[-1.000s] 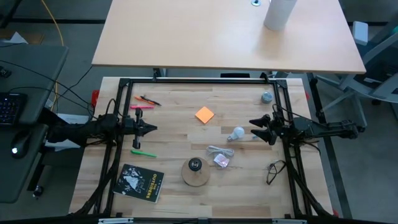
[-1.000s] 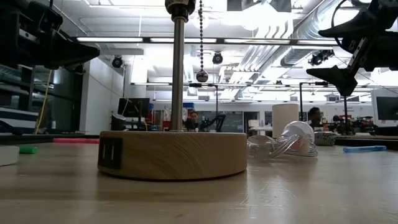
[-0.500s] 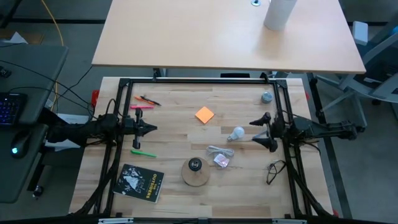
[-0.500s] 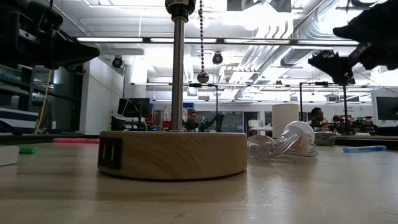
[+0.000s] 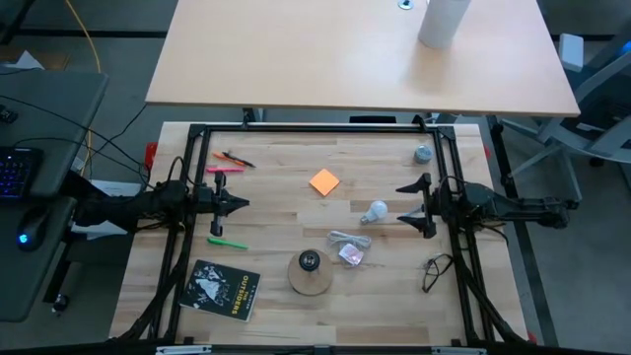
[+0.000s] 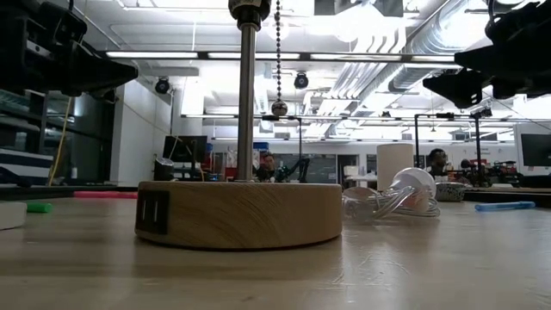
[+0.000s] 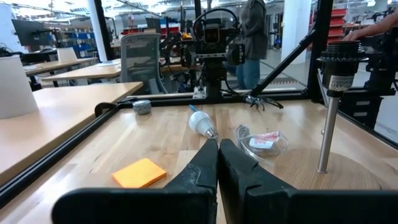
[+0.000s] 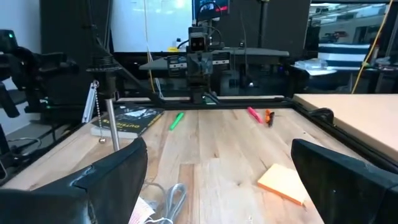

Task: Screw lightbulb
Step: Return to Home Position

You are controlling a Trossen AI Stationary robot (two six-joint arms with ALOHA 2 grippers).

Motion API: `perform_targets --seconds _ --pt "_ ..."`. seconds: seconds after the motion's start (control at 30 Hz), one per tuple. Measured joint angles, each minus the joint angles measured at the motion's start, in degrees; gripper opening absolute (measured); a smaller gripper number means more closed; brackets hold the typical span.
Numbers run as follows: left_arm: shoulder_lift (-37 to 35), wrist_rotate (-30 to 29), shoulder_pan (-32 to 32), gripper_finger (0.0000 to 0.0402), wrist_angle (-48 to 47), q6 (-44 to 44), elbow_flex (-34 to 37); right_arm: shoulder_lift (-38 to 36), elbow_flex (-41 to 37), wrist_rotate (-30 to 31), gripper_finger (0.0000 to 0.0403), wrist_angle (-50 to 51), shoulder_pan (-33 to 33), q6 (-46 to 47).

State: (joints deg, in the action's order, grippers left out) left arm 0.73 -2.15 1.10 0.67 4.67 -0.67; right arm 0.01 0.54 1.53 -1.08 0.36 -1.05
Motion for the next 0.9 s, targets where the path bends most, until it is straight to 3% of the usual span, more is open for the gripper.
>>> perform_targets --seconds 0.63,0.9 --pt "0.0 0.0 0.0 0.0001 0.0 0.0 0.0 1.0 0.0 -0.1 0.0387 0.0 0.0 16.5" --pt "0.0 0.0 0.0 0.0001 0.0 0.0 0.0 1.0 0.0 -0.1 0.0387 0.0 0.0 17.7"
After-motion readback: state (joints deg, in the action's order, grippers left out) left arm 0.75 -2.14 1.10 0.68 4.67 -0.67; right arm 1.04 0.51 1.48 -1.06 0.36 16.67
